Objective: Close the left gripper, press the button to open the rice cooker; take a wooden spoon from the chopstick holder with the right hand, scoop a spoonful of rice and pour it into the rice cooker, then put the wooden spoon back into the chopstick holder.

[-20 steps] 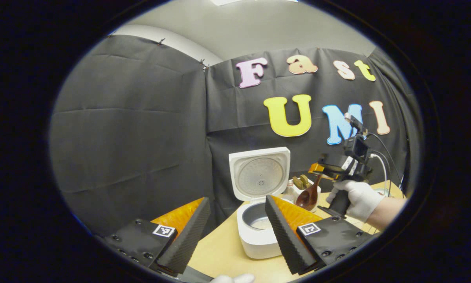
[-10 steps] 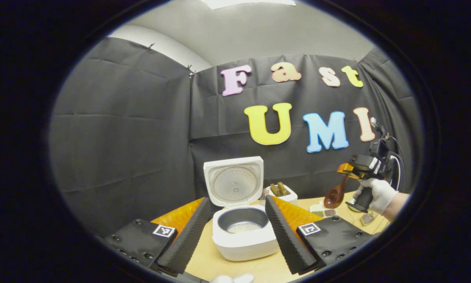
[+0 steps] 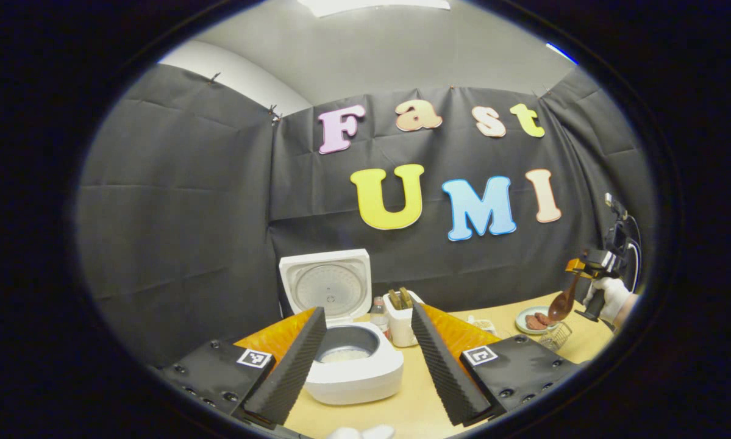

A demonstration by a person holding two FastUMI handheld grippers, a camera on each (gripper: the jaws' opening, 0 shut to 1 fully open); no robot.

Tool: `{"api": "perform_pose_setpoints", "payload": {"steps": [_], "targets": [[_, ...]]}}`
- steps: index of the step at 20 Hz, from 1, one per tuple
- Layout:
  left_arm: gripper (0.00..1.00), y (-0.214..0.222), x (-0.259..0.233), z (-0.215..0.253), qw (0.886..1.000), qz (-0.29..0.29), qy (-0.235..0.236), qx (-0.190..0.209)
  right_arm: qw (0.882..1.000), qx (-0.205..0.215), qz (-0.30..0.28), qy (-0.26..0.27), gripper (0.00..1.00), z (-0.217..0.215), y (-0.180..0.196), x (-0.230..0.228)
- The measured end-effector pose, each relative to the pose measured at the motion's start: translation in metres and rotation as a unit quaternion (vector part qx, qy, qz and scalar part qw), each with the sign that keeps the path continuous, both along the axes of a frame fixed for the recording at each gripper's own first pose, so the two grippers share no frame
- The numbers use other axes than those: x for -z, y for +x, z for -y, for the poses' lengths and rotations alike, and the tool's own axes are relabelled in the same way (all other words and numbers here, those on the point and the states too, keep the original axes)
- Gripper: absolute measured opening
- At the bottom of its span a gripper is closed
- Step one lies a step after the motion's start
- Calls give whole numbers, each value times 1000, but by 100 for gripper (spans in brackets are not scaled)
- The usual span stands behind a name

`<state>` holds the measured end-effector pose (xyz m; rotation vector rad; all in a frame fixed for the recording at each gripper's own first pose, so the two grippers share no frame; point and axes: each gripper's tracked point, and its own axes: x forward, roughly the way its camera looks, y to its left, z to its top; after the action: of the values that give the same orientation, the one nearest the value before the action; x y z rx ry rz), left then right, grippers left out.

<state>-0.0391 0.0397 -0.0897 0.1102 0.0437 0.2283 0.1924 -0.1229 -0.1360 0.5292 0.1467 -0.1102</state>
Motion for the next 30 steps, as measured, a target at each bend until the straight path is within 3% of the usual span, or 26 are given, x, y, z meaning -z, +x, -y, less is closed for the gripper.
{"api": "perform_pose_setpoints", "payload": {"steps": [9, 10, 14, 16, 17, 19, 25, 27, 30], "targets": [[100, 11, -5, 25, 1000, -5, 15, 3, 999, -6, -36, 3, 21, 18, 7, 63], [96, 11, -4, 24, 1000, -8, 17, 2, 999, 3, -42, -1, 21, 23, 7, 71], [100, 13, -2, 23, 1000, -15, 27, -1, 997, 9, -69, 14, 22, 31, 9, 107], [95, 15, 2, 25, 999, -20, 29, 1, 997, 12, -82, 14, 21, 33, 7, 124], [100, 15, 3, 25, 999, -21, 29, 1, 996, 8, -85, 15, 22, 31, 6, 130], [100, 17, 6, 27, 999, -25, 30, 1, 995, 7, -98, 14, 22, 32, 4, 146], [100, 19, -2, 37, 999, -18, 35, 9, 993, 22, -119, 7, 22, 47, -2, 158], [98, 19, -3, 41, 999, -16, 31, 13, 994, 43, -102, -19, 27, 62, -7, 145], [98, 19, -4, 43, 999, -14, 32, 17, 993, 32, -79, -85, 72, 59, -17, 102]]}}
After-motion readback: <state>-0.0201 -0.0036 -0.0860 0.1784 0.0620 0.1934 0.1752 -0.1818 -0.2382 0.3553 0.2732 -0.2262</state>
